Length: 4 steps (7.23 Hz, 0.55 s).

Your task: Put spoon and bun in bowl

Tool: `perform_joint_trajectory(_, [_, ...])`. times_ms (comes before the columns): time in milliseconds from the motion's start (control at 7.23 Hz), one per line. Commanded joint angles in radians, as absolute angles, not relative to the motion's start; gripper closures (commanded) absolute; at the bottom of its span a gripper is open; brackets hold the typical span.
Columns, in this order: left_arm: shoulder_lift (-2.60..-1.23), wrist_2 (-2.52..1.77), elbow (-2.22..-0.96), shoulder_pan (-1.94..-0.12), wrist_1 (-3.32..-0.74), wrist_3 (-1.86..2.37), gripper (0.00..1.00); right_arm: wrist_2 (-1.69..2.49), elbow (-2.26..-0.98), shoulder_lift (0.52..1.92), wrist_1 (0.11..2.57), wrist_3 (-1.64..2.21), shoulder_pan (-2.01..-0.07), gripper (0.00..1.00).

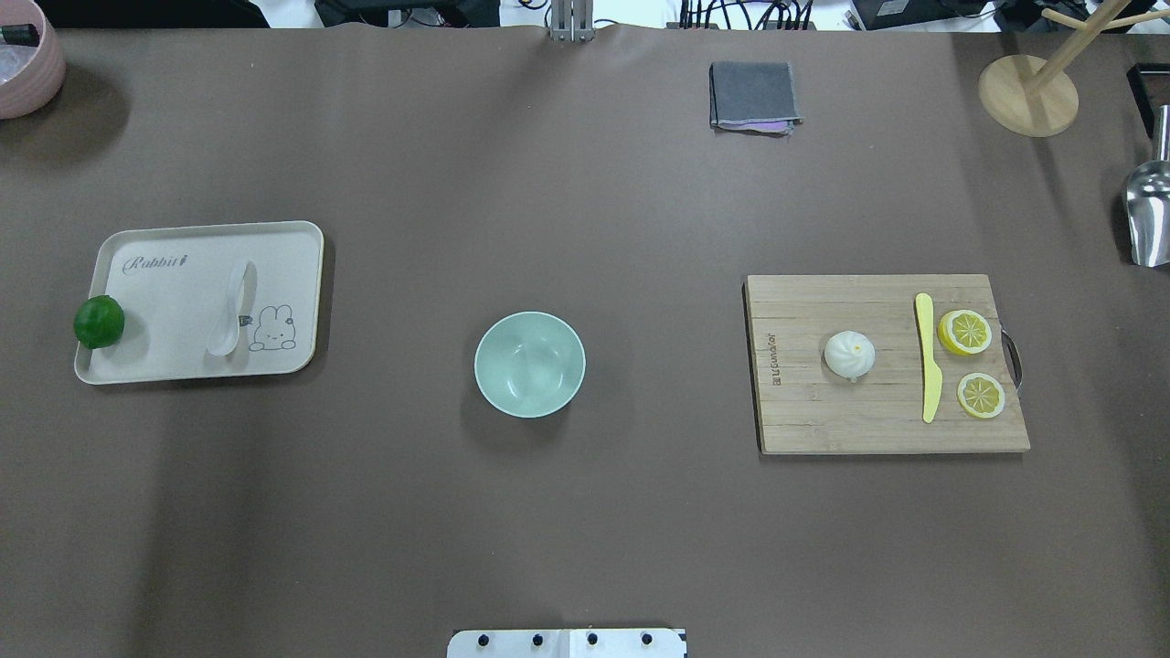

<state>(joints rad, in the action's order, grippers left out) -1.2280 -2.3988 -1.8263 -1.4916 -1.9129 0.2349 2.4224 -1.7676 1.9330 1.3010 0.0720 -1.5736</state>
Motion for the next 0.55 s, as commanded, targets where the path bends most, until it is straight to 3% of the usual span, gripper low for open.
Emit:
perform_joint_trajectory(0, [-1.203,-2.384,-1.838,-1.494,-1.922,0.232,0.02,2.416,-1.766,1.944,1.301,0.061,-1.582,0.0])
perform_joint_trajectory(415, [-1.18,-2.384,-1.836,-1.503,-1.924,0.142,0.02,2.416,-1.767,1.944,1.302,0.061,-1.627,0.0])
